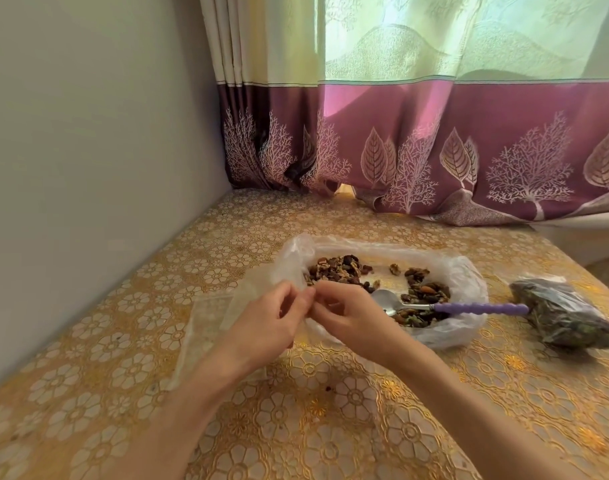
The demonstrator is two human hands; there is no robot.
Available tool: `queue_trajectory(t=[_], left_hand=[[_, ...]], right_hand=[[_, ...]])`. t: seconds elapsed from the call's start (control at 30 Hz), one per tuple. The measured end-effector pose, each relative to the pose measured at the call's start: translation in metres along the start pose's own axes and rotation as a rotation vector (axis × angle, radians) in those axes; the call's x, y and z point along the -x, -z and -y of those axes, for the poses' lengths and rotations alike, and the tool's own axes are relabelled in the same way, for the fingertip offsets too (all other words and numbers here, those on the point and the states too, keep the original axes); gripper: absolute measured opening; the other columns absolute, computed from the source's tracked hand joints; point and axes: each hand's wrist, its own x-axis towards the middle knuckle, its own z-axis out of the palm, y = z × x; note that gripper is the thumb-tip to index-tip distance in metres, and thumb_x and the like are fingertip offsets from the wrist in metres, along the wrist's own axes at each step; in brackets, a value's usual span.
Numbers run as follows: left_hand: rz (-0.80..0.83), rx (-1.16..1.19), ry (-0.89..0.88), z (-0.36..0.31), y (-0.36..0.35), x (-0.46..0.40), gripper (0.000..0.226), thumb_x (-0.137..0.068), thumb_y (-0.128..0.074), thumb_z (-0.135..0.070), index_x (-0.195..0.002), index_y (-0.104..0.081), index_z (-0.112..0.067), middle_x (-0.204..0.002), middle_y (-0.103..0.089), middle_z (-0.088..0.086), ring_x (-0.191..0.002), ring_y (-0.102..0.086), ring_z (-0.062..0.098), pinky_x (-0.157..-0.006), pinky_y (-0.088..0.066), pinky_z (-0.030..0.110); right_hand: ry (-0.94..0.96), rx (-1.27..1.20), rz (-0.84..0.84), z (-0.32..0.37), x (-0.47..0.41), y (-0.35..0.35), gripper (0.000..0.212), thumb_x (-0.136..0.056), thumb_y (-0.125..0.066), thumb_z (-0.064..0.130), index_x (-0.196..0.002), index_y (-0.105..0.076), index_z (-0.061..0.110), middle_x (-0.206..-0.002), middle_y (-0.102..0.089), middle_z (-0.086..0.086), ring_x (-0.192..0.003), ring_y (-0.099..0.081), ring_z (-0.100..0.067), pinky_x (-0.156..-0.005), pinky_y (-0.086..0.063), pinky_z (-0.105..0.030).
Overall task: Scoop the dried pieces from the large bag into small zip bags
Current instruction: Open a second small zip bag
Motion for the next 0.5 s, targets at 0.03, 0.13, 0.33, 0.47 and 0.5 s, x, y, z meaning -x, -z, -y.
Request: queue_trajectory(t=[0.03, 0.13, 0.33, 0.47, 0.5], left_hand=[[0.013, 0.004, 0.004, 0.001, 0.001, -0.001, 0.030, -0.094, -0.039, -0.040, -0.083, -0.053, -0.016, -0.053, -0.049, -0.007, -0.044, -0.044, 0.003, -0.044, -0.034, 0.013], [-0.005, 0.102, -0.012, 0.002, 0.008, -0.004, 0.030, -0.096, -0.039, -0.032, -0.074, -0.051, -0.016, -0.056, -0.048, -0.002, -0.051, -0.045, 0.012, -0.047, -0.035, 0.020], [-0.287, 0.014, -0.206, -0.004, 0.003, -0.007, 0.027, -0.091, -0.041, -0.035, -0.066, -0.050, -0.030, -0.054, -0.051, -0.012, -0.046, -0.040, 0.003, -0.045, -0.032, 0.018], [-0.471, -0.210, -0.337, -0.010, 0.001, -0.008, 0.026, -0.095, -0.041, -0.023, -0.069, -0.045, -0.022, -0.050, -0.043, -0.009, -0.042, -0.040, 0.006, -0.038, -0.027, 0.012], [-0.484, -0.219, -0.362, -0.010, 0.002, -0.008, 0.027, -0.095, -0.040, -0.024, -0.069, -0.043, -0.020, -0.049, -0.038, -0.009, -0.041, -0.037, 0.007, -0.037, -0.025, 0.013]], right_hand=[[0.010, 0.014, 0.004, 0.001, -0.002, 0.001, 0.020, -0.095, -0.053, 0.017, -0.085, -0.060, 0.001, -0.071, -0.057, -0.016, -0.059, -0.043, -0.014, -0.056, -0.037, -0.033], [-0.007, -0.101, 0.046, 0.004, -0.008, 0.004, 0.019, -0.095, -0.052, 0.017, -0.078, -0.061, 0.014, -0.058, -0.054, 0.013, -0.050, -0.041, 0.000, -0.049, -0.032, -0.015], [-0.021, -0.336, -0.054, 0.013, -0.021, -0.003, 0.021, -0.097, -0.050, 0.016, -0.078, -0.058, 0.014, -0.050, -0.052, 0.018, -0.046, -0.037, 0.000, -0.044, -0.031, -0.013], [-0.047, -0.407, -0.178, 0.014, -0.026, -0.007, 0.022, -0.096, -0.050, 0.015, -0.075, -0.057, 0.014, -0.050, -0.050, 0.016, -0.044, -0.037, 0.000, -0.042, -0.030, -0.011], [-0.089, -0.458, -0.233, 0.012, -0.027, -0.004, 0.022, -0.096, -0.050, 0.014, -0.075, -0.057, 0.013, -0.052, -0.050, 0.014, -0.043, -0.036, -0.001, -0.041, -0.029, -0.012]])
